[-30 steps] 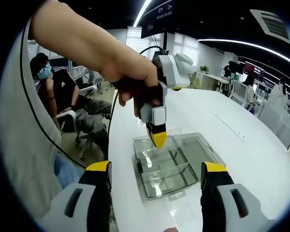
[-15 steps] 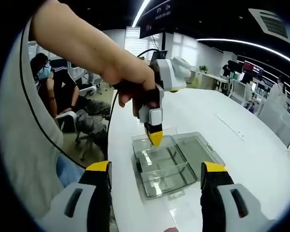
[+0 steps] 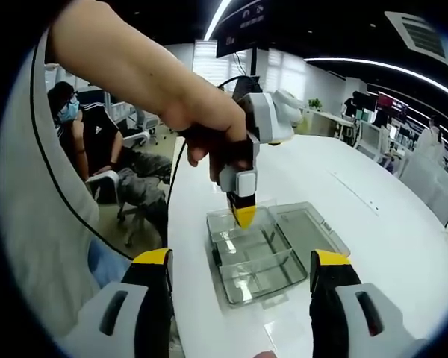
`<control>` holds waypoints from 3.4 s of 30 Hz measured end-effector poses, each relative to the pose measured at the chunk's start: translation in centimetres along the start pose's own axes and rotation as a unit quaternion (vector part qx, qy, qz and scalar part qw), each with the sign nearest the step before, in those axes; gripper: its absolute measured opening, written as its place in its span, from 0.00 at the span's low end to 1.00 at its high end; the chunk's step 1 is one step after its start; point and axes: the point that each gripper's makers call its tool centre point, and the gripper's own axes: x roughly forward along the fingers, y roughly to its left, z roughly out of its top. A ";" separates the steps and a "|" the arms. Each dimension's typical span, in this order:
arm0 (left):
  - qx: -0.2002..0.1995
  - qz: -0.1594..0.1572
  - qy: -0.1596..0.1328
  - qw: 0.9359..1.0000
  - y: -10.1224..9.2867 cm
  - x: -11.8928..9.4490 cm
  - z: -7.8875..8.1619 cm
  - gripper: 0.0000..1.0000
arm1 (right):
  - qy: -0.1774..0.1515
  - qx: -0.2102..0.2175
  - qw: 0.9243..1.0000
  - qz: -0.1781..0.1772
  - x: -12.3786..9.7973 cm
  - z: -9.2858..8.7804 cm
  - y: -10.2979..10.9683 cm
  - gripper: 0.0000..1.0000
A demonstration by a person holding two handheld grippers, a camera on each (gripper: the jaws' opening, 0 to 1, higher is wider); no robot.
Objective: Insert the divider into the dual guide fixture by aligning both edges with the guide slots and pushing it downward to the bottom, including one-sided entry, uneven engagement, binding, and posture correction.
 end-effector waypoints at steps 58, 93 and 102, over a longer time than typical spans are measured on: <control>0.007 0.025 0.032 0.999 0.5 1.2 0.0 0.00 | 0.004 0.015 1.000 -0.006 -0.6 -1.1 -1.1 0.72; 0.016 0.035 0.029 0.999 0.8 1.6 0.1 0.00 | 0.005 0.018 1.000 -0.007 -0.9 -1.3 -1.0 0.72; 0.018 0.038 0.034 0.999 0.8 1.5 0.0 0.00 | 0.004 0.019 1.000 -0.007 -0.9 -1.2 -1.0 0.72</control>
